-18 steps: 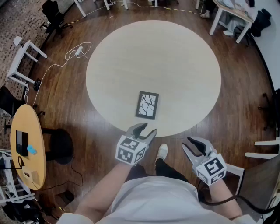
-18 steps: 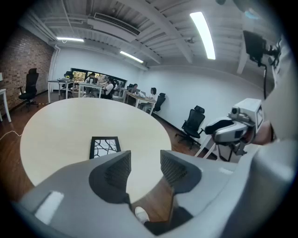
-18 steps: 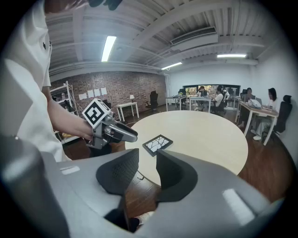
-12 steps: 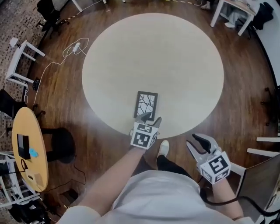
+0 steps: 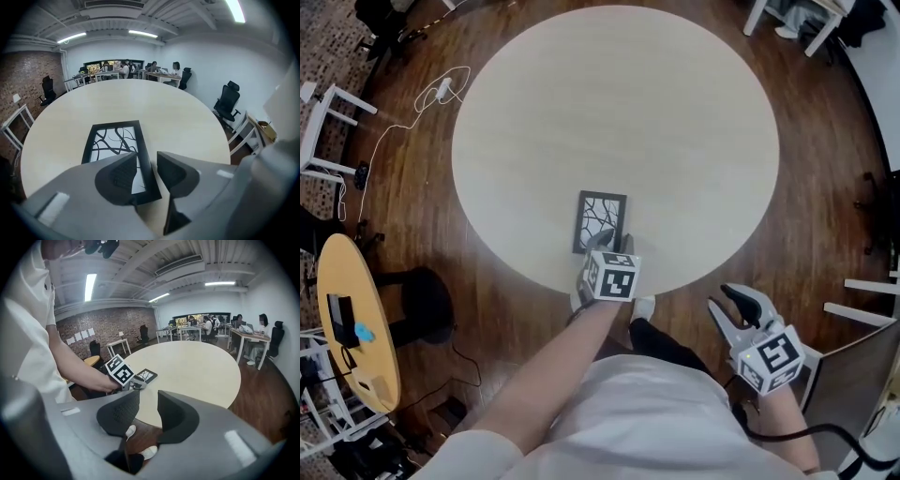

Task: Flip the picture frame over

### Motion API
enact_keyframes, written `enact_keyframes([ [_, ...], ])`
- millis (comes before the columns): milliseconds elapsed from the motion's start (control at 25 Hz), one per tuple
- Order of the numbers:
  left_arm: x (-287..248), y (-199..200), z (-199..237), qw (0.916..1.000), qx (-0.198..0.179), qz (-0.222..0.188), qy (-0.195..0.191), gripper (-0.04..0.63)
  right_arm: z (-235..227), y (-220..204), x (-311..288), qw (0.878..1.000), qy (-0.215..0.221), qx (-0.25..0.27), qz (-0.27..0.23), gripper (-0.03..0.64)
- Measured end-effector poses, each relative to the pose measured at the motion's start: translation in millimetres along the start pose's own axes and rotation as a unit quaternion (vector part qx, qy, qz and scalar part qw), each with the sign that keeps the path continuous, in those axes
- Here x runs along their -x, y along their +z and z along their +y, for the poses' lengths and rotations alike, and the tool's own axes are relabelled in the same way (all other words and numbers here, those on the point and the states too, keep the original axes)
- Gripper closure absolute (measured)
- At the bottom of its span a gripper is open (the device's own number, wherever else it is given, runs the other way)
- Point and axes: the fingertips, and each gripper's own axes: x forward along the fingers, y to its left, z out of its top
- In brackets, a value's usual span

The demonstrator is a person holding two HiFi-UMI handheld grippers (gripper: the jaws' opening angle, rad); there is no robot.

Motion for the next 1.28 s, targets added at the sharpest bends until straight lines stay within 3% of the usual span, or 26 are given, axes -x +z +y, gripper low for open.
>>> enact_keyframes([
  [200,1.9,1.4,4.5,0.9980,-0.036,0.010,0.050,0.500,-7.3,6.4,-0.6,1.000,0.003,-0.001,0.003,0.494],
  [360,4.1,-3.4,4.5,0.9971,-0.033,0.008,0.069,0.521,-5.0,3.3,-2.4,1.000,0.008,-0.003,0.005,0.497],
  [720,13.4,4.2,3.4,0.9998,0.004,-0.003,0.017,0.534,-4.6,2.1,-7.9,1.000,0.013,-0.001,0.003,0.499],
  [960,34.9,32.1,-14.2,0.9965,0.042,-0.040,-0.060,0.534,-1.8,10.0,-15.9,1.000,0.015,0.006,-0.004,0.500],
  [1040,41.6,41.3,-21.2,0.9908,0.072,-0.050,-0.103,0.532,-0.4,13.8,-17.9,1.000,0.014,0.008,-0.005,0.500],
  [1120,47.3,49.4,-28.4,0.9799,0.111,-0.059,-0.155,0.532,1.6,16.8,-19.9,1.000,0.012,0.010,-0.006,0.500],
  [1200,53.2,59.1,-33.3,0.9638,0.146,-0.071,-0.211,0.532,4.9,19.9,-22.8,1.000,0.009,0.013,-0.004,0.500],
  [1280,60.4,70.0,-35.5,0.9408,0.181,-0.088,-0.273,0.532,11.0,22.7,-26.0,1.000,0.006,0.016,-0.001,0.500],
])
